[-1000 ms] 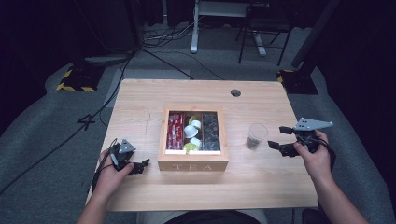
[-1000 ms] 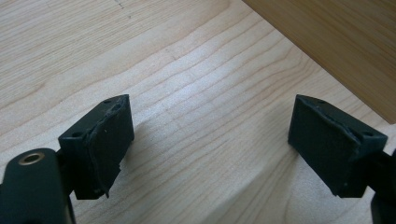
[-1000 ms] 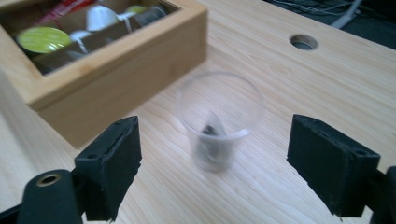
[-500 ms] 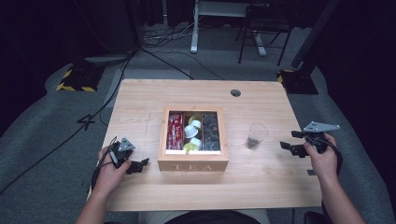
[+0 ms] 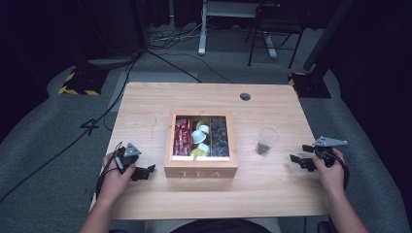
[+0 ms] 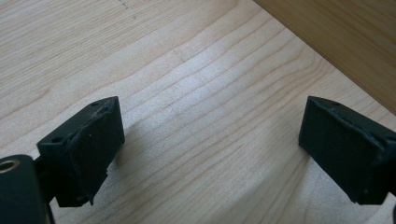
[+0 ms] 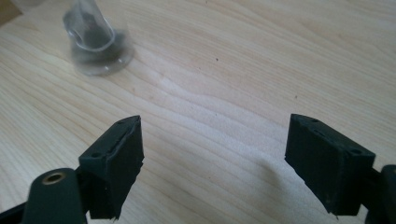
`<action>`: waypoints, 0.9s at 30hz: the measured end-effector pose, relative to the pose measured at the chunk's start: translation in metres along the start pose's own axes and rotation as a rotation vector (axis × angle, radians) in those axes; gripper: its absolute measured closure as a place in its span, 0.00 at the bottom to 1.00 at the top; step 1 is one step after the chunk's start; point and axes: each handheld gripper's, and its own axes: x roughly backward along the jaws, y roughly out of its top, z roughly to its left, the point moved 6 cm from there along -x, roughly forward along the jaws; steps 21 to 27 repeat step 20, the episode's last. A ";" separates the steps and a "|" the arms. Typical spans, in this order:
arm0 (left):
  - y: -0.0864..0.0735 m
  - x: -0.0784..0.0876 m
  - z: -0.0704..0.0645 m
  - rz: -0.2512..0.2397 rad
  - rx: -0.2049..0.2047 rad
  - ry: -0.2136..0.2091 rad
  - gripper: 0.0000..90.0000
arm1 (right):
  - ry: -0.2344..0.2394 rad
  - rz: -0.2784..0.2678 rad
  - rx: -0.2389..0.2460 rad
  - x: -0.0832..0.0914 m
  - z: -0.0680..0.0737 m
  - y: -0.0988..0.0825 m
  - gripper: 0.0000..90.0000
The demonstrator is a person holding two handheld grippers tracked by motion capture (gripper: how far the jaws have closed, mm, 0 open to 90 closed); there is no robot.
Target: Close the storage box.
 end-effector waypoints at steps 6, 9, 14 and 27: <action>0.000 -0.001 0.000 0.004 0.004 0.000 0.07 | -0.037 0.017 0.020 -0.007 -0.001 -0.005 0.20; 0.001 -0.002 0.000 0.007 0.002 0.001 0.05 | -0.070 0.029 0.027 -0.010 -0.001 -0.008 0.16; 0.002 -0.003 0.000 0.019 -0.001 -0.001 0.01 | -0.071 0.027 -0.006 -0.010 -0.001 -0.010 0.16; 0.002 -0.004 0.000 0.016 -0.003 0.000 0.00 | -0.071 0.027 -0.007 -0.010 -0.001 -0.010 0.16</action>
